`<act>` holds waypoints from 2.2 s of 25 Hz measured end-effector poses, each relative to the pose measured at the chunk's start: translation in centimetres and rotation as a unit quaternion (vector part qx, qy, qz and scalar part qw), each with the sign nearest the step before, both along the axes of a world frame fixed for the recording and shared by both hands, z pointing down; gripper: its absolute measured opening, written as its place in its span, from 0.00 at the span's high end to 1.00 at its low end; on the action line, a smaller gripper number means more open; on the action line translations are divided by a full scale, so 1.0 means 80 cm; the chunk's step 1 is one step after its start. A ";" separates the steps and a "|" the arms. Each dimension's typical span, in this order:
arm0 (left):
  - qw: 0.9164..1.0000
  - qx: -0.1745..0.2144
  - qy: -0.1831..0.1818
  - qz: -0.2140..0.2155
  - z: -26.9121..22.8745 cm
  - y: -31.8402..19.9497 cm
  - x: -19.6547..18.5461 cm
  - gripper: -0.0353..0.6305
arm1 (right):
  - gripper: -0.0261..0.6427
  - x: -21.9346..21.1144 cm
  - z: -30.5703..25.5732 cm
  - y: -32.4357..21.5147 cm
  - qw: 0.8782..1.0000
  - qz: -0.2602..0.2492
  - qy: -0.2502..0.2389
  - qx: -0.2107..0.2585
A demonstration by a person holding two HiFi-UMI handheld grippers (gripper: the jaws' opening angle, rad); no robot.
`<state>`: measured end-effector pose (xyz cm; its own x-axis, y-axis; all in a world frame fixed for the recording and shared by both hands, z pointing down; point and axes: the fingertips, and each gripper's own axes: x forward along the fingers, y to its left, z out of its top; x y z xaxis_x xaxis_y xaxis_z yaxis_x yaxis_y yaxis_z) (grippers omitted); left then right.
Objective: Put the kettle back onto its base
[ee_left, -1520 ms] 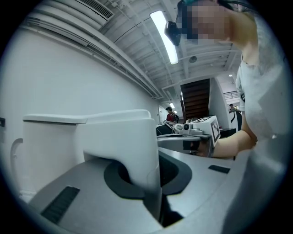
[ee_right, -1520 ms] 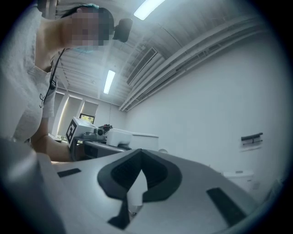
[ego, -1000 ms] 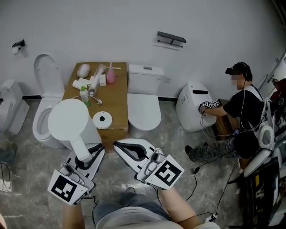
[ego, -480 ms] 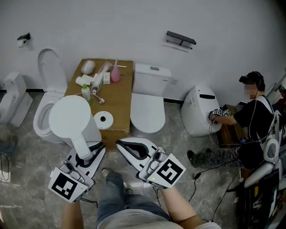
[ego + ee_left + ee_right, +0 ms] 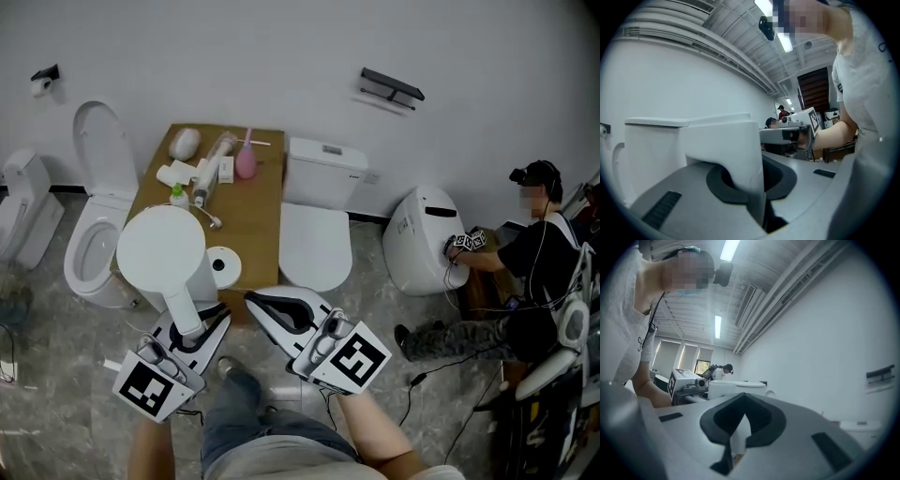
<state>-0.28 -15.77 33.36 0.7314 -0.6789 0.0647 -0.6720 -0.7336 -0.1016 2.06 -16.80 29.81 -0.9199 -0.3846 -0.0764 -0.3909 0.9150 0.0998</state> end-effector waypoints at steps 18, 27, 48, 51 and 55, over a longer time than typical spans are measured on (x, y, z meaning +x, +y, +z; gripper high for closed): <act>0.999 -0.018 0.005 0.042 0.103 -0.128 0.001 0.89 | 0.95 -0.009 0.089 -0.113 0.999 0.021 -0.002 -0.039; 0.998 -0.010 0.005 0.059 0.170 -0.158 0.012 0.89 | 0.95 0.001 0.150 -0.124 0.998 0.039 0.006 -0.041; 0.998 -0.030 0.039 0.047 0.215 -0.201 0.029 0.89 | 0.95 0.006 0.195 -0.111 0.997 0.028 0.030 -0.062; 0.998 -0.020 0.019 0.058 0.226 -0.202 0.039 0.89 | 0.95 0.003 0.196 -0.110 0.997 0.027 0.034 -0.061; 0.998 -0.021 0.032 0.054 0.225 -0.204 0.037 0.89 | 0.95 0.003 0.193 -0.110 0.997 0.028 0.032 -0.063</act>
